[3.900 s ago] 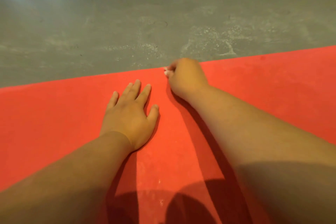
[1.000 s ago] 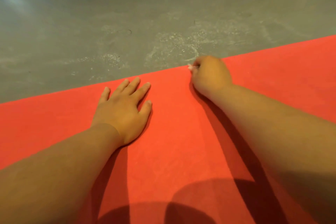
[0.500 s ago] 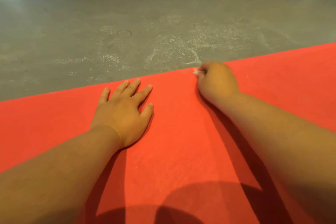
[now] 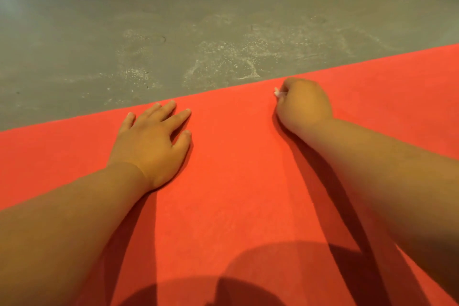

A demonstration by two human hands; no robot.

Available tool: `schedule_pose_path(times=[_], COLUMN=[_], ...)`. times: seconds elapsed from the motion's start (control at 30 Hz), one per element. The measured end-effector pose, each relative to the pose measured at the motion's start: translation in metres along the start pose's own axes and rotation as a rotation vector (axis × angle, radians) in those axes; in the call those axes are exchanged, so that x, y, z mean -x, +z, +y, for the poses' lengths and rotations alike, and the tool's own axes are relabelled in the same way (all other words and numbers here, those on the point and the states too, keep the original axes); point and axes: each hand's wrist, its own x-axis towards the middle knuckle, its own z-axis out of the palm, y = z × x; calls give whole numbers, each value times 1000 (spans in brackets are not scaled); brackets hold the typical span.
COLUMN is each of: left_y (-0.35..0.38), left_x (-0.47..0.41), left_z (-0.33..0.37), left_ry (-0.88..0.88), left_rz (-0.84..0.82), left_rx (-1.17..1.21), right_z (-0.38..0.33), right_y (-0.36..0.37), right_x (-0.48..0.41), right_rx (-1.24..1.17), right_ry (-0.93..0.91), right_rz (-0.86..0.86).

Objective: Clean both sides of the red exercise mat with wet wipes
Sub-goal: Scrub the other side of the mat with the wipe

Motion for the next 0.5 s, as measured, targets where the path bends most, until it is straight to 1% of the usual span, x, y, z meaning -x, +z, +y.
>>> schedule_pose_path(times=[0.07, 0.1, 0.17, 0.2, 0.23, 0.27, 0.33, 0.37, 0.4, 0.43, 0.5], left_y=[-4, -6, -9, -8, -5, -1, 9, 13, 15, 15, 14], left_x=[1, 3, 8, 7, 8, 12, 18, 16, 14, 16, 15], left_z=[2, 6, 17, 28, 40, 50, 62, 63, 61, 59, 58], left_ry=[61, 75, -24, -82, -143, -183, -207, -210, -209, -211, -222], left_rz=[10, -31, -136, -189, -238, -260, -193, -154, -135, -141, -128], left_rx=[-35, -59, -120, -138, -137, -133, -128, -133, -139, -156, -153], right_z=[-13, -21, -26, -19, -6, 11, 50, 61, 61, 51, 16], right_y=[2, -1, -7, -12, -16, -21, -27, -28, -25, -18, -8], right_x=[23, 38, 55, 48, 35, 18, -13, -20, -22, -15, 12], right_rx=[-59, -97, -184, -164, -109, -36, 60, 78, 77, 36, -129], right_ry=[-139, -211, -324, -314, -237, -117, 148, 222, 230, 187, 31], right_rz=[2, -10, -72, -97, -114, -122, -112, -100, -77, -66, -54])
